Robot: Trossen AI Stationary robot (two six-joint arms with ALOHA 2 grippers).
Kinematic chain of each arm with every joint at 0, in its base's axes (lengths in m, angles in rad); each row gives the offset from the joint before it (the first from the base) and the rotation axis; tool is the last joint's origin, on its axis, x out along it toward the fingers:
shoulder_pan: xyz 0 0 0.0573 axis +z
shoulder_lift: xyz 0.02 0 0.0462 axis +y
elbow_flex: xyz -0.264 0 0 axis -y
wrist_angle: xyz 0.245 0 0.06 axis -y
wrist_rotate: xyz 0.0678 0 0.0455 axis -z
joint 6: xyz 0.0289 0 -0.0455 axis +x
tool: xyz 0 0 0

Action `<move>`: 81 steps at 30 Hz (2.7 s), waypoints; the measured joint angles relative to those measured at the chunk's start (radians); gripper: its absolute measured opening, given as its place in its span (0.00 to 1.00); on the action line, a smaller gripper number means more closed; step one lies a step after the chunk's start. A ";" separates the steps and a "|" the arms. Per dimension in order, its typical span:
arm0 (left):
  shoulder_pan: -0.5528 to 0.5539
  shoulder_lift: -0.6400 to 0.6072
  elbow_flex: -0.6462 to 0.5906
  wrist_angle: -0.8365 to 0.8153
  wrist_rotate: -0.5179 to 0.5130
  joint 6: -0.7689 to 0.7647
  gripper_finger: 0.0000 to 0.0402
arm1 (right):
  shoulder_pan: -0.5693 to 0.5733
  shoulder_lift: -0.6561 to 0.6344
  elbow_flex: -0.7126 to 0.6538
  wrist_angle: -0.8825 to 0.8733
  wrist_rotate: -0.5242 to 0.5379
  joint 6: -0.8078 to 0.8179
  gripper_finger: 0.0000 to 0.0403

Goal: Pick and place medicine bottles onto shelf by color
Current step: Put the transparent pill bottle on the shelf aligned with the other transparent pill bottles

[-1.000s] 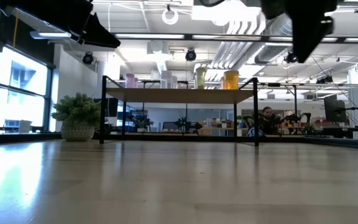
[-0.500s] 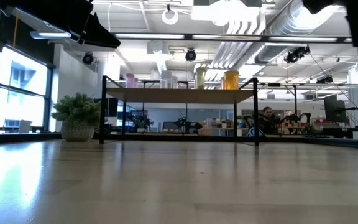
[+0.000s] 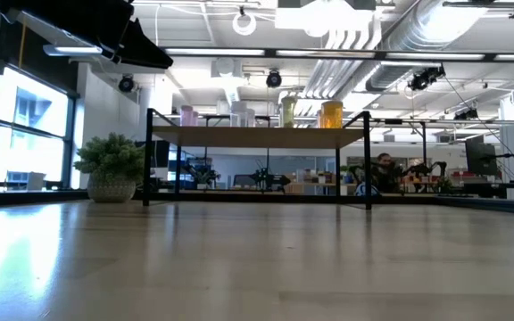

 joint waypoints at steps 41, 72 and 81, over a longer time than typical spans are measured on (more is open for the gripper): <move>0.000 0.000 0.000 0.000 0.001 0.000 0.49 | 0.233 0.326 0.000 0.149 -0.106 0.446 0.52; 0.000 0.000 0.000 0.001 0.001 0.002 0.49 | 0.233 0.379 0.027 0.202 -0.083 0.445 0.31; 0.000 0.000 0.000 0.001 0.001 0.002 0.49 | 0.231 0.379 0.228 0.019 -0.012 0.431 0.31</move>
